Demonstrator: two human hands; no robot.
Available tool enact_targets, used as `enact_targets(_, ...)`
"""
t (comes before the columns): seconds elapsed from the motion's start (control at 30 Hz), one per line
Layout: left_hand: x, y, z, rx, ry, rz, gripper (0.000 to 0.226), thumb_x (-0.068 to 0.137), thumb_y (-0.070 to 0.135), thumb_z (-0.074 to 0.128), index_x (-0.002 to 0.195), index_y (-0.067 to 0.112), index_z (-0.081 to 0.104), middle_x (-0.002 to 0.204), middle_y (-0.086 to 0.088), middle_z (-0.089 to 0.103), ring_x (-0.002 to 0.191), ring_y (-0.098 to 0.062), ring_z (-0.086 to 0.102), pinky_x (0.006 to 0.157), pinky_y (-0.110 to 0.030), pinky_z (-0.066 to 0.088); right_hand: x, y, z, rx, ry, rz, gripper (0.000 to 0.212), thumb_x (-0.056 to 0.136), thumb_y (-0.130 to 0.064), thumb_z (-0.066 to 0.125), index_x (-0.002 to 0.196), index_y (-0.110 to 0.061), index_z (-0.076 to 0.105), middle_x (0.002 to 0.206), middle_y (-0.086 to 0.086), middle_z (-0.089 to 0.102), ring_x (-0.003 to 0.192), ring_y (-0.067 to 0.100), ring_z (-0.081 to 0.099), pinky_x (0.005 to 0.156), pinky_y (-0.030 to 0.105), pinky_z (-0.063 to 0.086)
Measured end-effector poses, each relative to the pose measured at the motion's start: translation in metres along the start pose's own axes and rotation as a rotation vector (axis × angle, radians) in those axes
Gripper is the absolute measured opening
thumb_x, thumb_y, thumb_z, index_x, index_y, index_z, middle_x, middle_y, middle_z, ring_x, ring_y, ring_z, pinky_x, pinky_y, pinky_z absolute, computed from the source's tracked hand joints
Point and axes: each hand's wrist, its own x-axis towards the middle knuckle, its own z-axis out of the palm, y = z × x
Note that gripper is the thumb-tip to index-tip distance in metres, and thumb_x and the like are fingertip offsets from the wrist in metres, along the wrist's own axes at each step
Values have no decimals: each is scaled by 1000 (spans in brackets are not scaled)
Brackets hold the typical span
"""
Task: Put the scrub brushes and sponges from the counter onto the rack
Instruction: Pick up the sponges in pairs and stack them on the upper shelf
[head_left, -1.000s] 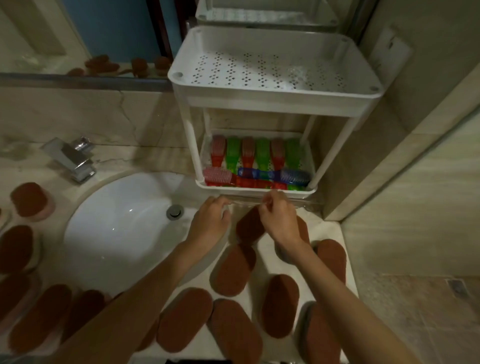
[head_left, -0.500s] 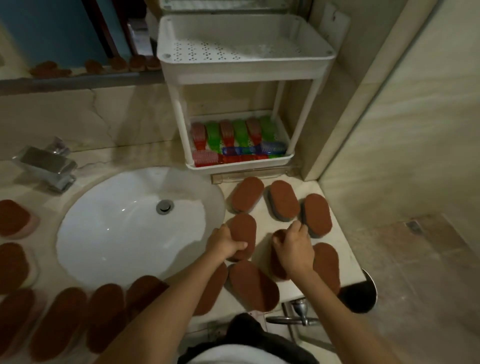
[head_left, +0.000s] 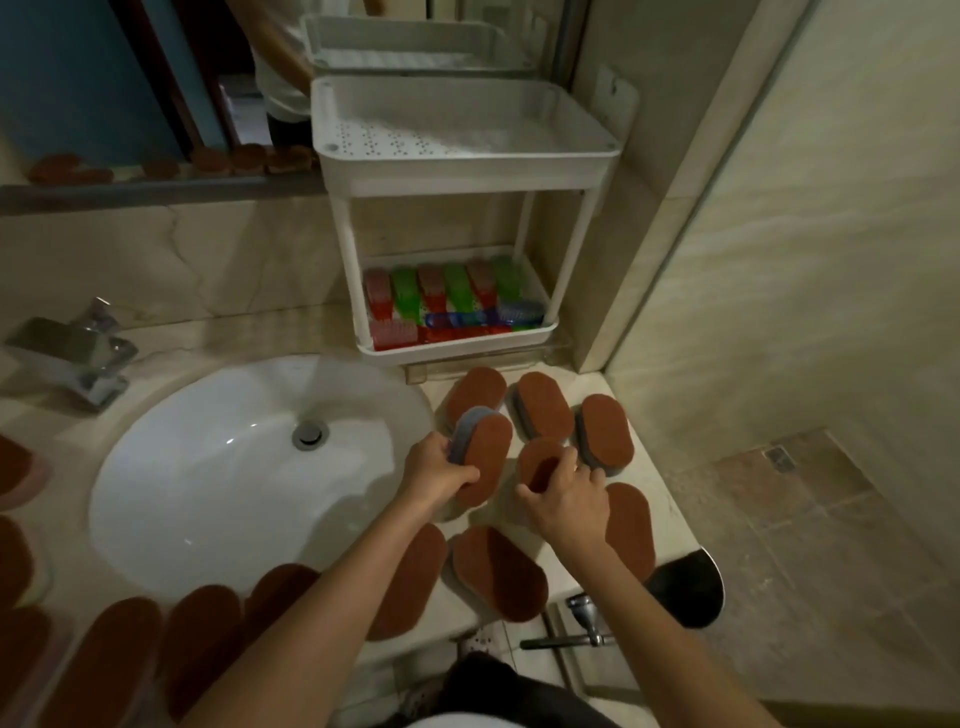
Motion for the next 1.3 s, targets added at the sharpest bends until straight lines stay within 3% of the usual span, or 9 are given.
enact_targets(0.07,-1,10,-17,-22,42,57,33,72,16,75,90,12,47,99,-8,58,87,-23,57,62,-28,43,1,-12,-17,62,125,-35,73,79,-48,59,134,-7,34,125,16,55,118,33,43,97,40,38)
enact_targets(0.2,-11,44,-56,-140,171,191,37,68,15,77,96,14,54,110,-10,62,98,-27,62,81,-35,53,4,-44,-63,178,330,-141,65,76,-48,59,126,-8,45,120,15,57,113,35,45,95,41,35)
enact_targets(0.43,-39,116,-125,-293,318,443,25,76,11,73,80,18,49,75,8,55,74,-14,58,60,-22,45,12,-94,-145,492,437,-324,60,75,-42,60,123,-10,46,115,13,60,106,33,55,87,38,47)
enact_targets(0.63,-45,168,-171,-253,440,546,39,82,20,70,115,7,55,98,-5,59,92,-22,61,78,-35,50,35,-130,-200,548,467,-451,48,78,-47,59,109,-12,50,102,10,64,94,30,61,77,38,48)
enact_targets(0.77,-26,195,-198,-253,554,523,60,85,30,64,135,12,35,121,-14,55,107,-29,57,82,-35,46,62,-153,-234,560,444,-487,40,83,-42,59,106,-10,54,92,3,62,86,24,60,68,30,40)
enact_targets(0.9,11,214,-216,-151,564,429,54,90,31,57,133,12,32,133,-14,51,118,-31,53,82,-34,42,100,-181,-247,526,382,-472,47,82,-44,60,115,-10,51,108,9,65,94,27,62,79,37,52)
enact_targets(1.07,58,225,-222,-80,521,309,45,91,28,55,129,9,41,132,-12,53,119,-29,53,91,-38,46,140,-216,-247,440,281,-431,63,84,-46,58,130,-8,41,122,15,60,112,34,57,86,37,47)
enact_targets(1.2,86,221,-222,-31,461,258,52,91,27,55,136,8,37,133,-13,53,119,-30,55,94,-43,52,161,-229,-235,444,227,-416,58,84,-44,60,126,-9,42,122,14,60,111,32,58,90,40,48)
enact_targets(1.3,90,219,-222,100,504,260,49,92,20,52,135,2,38,135,-17,50,120,-32,52,90,-31,47,172,-227,-225,416,197,-414,63,84,-46,59,130,-9,38,127,17,56,116,35,55,95,43,48)
